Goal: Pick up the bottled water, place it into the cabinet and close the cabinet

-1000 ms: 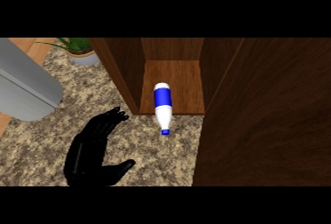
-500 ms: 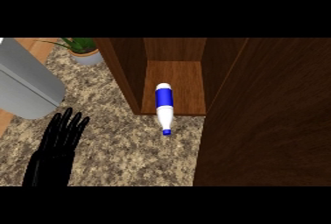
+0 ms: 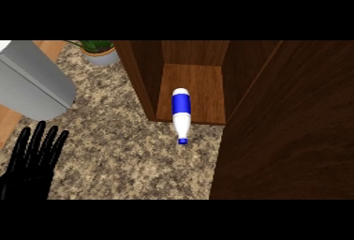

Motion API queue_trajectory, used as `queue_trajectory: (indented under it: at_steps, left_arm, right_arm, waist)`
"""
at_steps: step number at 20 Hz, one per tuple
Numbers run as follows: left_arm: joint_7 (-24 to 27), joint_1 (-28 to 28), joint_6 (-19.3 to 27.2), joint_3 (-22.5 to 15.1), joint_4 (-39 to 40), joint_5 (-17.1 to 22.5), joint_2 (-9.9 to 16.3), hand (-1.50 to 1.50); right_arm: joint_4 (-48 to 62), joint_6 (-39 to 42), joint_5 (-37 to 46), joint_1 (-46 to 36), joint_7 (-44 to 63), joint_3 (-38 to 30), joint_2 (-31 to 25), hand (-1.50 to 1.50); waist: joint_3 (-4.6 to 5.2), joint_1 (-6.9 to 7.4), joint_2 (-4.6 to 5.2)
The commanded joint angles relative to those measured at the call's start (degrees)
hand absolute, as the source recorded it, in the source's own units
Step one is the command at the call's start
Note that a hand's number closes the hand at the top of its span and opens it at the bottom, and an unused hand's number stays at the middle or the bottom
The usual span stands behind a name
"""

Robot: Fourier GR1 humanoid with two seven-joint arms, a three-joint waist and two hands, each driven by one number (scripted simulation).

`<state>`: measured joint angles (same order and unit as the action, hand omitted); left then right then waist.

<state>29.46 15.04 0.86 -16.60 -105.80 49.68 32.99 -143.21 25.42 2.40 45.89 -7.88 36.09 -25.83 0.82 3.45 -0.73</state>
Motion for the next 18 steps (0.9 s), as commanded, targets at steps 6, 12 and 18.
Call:
queue_trajectory:
  at_steps: [6, 12, 18]
  left_arm:
    - [-0.5, 2.7, -5.7, 4.8, -1.6, 3.7, 4.9, -1.5]
    - [-0.8, 3.9, -10.1, 6.8, -1.5, 5.9, 7.3, -1.5]
    - [-0.8, 3.5, -12.2, 7.4, -1.2, 5.5, 8.7, -1.5]
  right_arm:
    - [-4.0, 0.6, -0.4, -5.4, 7.3, 14.4, 4.3, 1.5]
    - [-2.5, 0.3, -0.8, -9.7, 10.5, 12.3, 4.2, 1.5]
    - [-0.7, 2.0, -1.9, -13.6, 12.2, 10.6, 3.1, 1.5]
  waist:
    - [-0.06, 3.29, 1.43]
    - [0.12, 5.36, 1.92]
    - [0.34, 7.56, 2.62]
